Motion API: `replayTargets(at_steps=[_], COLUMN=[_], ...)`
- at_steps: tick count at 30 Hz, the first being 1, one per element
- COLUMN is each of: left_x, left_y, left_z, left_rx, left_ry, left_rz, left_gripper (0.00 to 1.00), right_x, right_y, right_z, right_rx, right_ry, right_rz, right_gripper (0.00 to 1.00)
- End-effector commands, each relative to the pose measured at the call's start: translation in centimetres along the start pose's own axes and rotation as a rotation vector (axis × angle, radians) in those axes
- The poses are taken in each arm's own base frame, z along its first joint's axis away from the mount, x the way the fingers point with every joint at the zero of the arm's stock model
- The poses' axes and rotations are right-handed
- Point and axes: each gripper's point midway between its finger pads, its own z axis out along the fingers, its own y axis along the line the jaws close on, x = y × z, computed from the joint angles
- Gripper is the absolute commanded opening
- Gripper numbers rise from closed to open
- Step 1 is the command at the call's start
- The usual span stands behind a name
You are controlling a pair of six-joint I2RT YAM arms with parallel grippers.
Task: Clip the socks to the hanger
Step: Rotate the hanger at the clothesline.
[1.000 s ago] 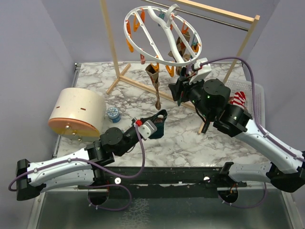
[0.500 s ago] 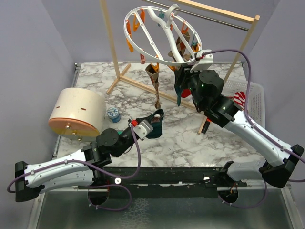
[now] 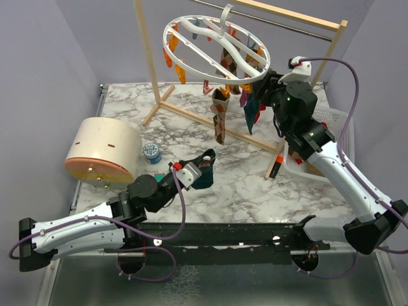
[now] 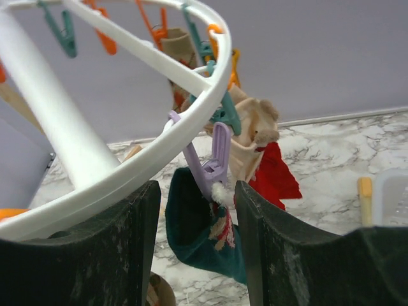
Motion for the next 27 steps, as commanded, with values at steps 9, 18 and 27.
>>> replayTargets(at_steps=[9,18,27], left_x=[0.5,-0.9,-3.0], left_y=[1.2,1.6,1.1], left_z=[-0.9,0.5,4.4], left_rx=[-0.054,-0.074,-0.092], left_ry=[0.026,0.012,-0.016], left_rz=[-0.004,0.068,0.152], left_gripper=[0.0,0.0,0.0], right_x=[-1.5,-2.8,-4.6], right_y=[-1.7,0.1,0.9], right_z=[-2.4,-8.1,-10.9], right_rx=[-0.035,-0.243,-0.332], right_ry=[0.014,0.087,0.063], right_rz=[0.06,0.001,0.011], right_gripper=[0.59,0.66,0.66])
